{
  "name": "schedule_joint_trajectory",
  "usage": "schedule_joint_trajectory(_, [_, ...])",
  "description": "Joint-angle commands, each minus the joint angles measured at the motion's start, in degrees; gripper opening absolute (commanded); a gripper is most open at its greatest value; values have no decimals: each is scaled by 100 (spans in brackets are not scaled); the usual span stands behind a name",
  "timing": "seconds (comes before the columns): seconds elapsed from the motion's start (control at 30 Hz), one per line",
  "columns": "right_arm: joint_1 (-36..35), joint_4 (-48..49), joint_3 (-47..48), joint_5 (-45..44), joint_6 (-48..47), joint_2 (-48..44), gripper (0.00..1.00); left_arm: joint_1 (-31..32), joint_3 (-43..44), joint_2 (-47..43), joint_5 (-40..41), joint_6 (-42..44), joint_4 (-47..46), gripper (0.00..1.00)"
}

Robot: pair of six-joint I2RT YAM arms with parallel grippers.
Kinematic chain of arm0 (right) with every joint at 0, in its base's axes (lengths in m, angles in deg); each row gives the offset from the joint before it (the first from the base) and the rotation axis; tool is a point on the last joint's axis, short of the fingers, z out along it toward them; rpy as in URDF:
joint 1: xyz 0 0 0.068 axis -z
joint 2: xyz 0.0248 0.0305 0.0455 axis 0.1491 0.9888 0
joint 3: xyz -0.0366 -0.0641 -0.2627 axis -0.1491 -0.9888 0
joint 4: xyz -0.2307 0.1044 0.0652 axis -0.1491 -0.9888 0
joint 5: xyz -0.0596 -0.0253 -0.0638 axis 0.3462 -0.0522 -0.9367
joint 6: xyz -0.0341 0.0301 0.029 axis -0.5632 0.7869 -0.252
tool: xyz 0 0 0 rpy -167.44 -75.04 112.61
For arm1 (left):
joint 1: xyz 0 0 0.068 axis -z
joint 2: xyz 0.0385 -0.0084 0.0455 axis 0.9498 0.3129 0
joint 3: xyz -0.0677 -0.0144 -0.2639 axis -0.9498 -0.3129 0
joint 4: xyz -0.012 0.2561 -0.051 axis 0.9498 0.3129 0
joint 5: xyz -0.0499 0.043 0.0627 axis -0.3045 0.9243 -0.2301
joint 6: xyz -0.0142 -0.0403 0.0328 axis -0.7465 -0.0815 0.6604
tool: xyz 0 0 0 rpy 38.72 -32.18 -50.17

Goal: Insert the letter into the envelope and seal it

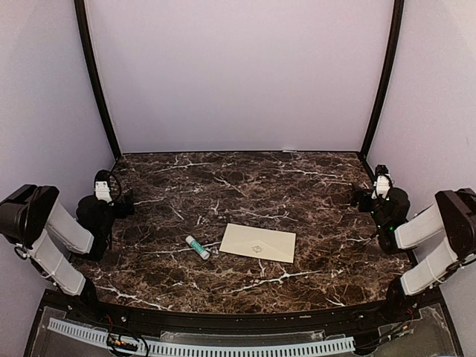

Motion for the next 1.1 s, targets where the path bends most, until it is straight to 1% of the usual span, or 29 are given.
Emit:
schedule_joint_trajectory(0.0, [26,897,-171,123,-59,288,99,-40,-13,42,-109,-25,-407,99])
schedule_joint_trajectory(0.1, [29,1434,-227,182,-60,634,99,-42,44,52,-74,-25,-335,99])
schedule_joint_trajectory(0.17, [26,1287,-231,100,-60,583,99,-40,84,54,-43,-32,-256,99])
schedule_joint_trajectory(0.3, [25,1359,-237,106,-60,616,99,-40,159,59,78,-76,-114,99])
schedule_joint_trajectory(1.07, [33,1258,-183,141,-60,620,99,-40,161,56,79,-78,-114,99])
